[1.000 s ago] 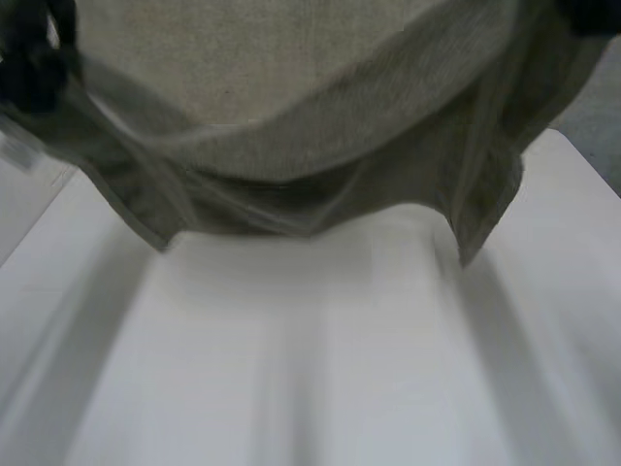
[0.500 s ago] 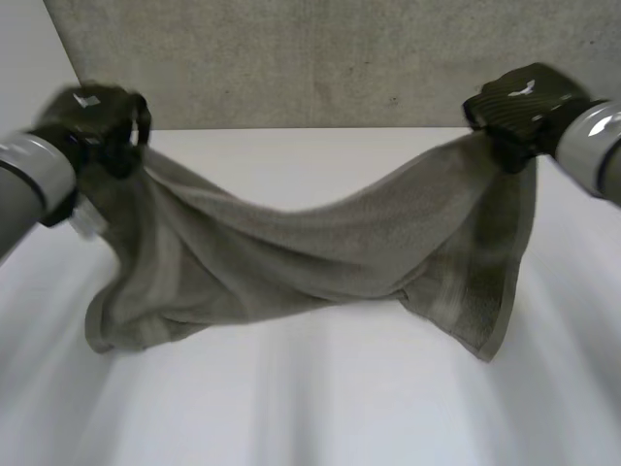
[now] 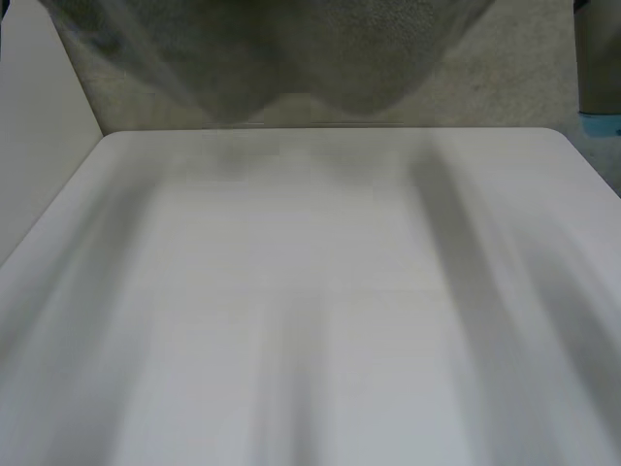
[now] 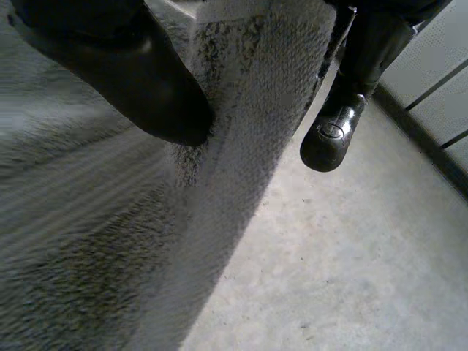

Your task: Fold the towel.

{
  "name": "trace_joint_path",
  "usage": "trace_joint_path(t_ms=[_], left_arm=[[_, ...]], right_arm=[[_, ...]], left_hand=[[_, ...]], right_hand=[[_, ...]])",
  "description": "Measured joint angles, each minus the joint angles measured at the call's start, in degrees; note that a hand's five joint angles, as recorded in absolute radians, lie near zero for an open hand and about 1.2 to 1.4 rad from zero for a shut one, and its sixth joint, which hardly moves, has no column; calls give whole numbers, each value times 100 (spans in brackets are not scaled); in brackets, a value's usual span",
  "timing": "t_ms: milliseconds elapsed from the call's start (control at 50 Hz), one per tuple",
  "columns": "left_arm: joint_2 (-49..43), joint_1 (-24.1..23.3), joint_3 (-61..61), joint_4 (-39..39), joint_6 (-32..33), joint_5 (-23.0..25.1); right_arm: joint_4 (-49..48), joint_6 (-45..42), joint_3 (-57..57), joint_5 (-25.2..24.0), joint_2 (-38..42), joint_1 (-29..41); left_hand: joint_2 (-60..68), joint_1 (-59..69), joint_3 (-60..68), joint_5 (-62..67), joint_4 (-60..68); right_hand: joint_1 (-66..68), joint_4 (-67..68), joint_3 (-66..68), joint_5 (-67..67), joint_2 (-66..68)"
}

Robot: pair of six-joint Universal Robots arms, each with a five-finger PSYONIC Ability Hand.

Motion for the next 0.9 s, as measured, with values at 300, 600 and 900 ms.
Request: trace_joint_path(t_ms=[300,600,900], left_arm=[[-482,-12,-2399,-77,261,97],[-1211,-36,-3670,-198,1964,94],[-424,-42,-4500,-344,2080,450]], right_arm=[[1520,9,1637,-718,375,-63],[2428,-952,2748,-558,1015,-66],[2751,-475,3607,96,-57,-101]], left_hand=[[0,0,4,11,0],[0,0,6,11,0],[0,0,6,11,0]], right_hand=[[0,1,0,0,0],[0,1,1,0,0],[0,1,1,0,1]])
